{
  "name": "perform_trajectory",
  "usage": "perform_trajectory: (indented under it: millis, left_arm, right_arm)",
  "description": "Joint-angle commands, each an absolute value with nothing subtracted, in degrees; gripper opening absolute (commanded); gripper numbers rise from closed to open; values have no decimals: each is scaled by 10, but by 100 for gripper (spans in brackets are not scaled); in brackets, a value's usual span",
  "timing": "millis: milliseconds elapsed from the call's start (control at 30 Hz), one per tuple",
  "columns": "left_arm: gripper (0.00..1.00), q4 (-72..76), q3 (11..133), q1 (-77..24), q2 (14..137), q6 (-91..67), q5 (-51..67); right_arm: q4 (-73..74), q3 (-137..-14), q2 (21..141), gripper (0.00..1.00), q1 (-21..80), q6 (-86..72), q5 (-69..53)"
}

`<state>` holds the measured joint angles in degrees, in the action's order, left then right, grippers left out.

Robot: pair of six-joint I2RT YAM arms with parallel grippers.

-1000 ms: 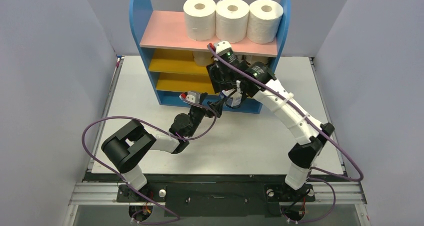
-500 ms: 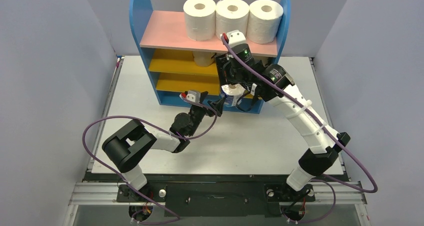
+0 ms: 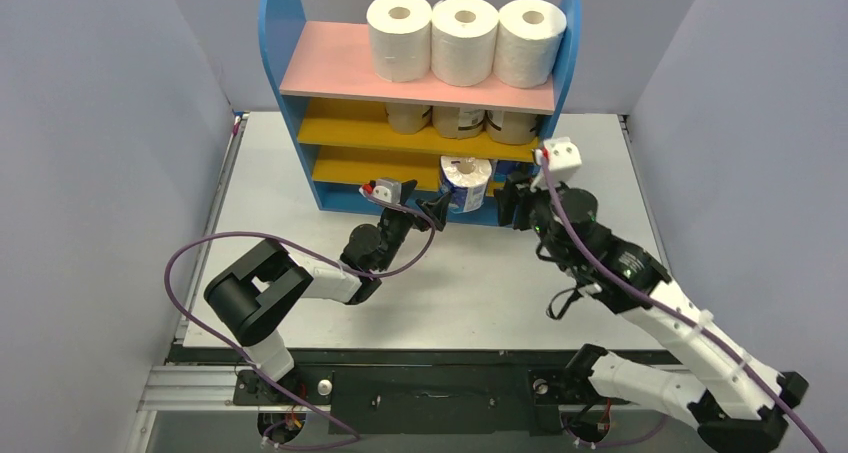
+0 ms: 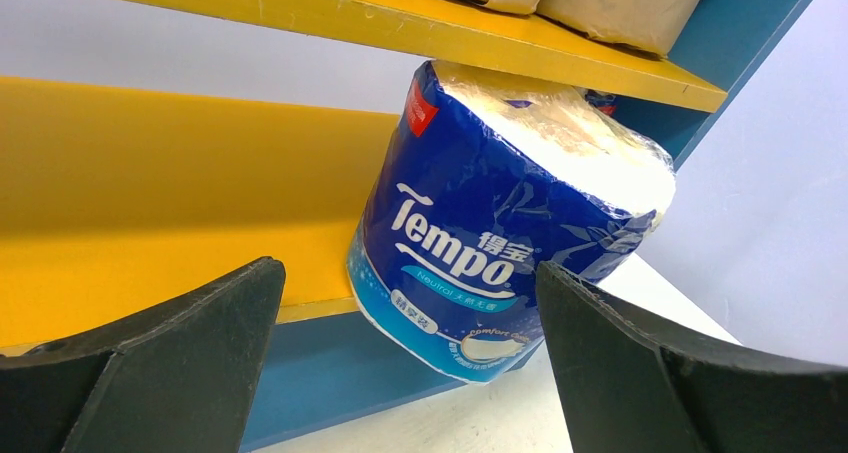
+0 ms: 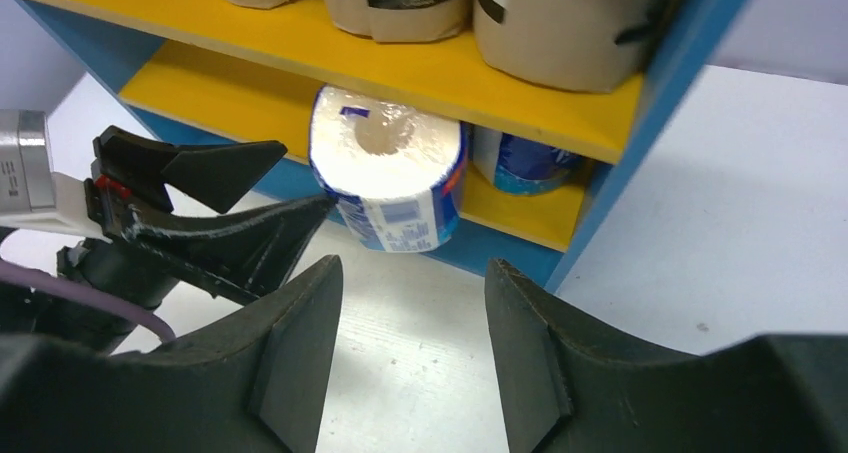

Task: Place and organize the paper towels onto the shelf
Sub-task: Place the paper towel on the shelf.

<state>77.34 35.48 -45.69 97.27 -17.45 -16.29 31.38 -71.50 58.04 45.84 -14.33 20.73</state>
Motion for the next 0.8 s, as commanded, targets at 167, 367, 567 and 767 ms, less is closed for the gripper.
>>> perform_trajectory:
  millis: [167,367,567,767]
  left_arm:
    - [96,791,375,-455,959,-171,-169]
    - [96,783,371,-455,952,-167,-174]
    - [96,777,372,-452,945,-164,-171]
    - [96,775,371,-452,943,-164,-170]
  right_arm:
    - [55,-485,499,39,445,-192,234]
    - [-49,-415,522,34,411,-237,222]
    - [-104,-396,561,36,368,-251,185]
    - [-127,-412,619,37,347,-256,144]
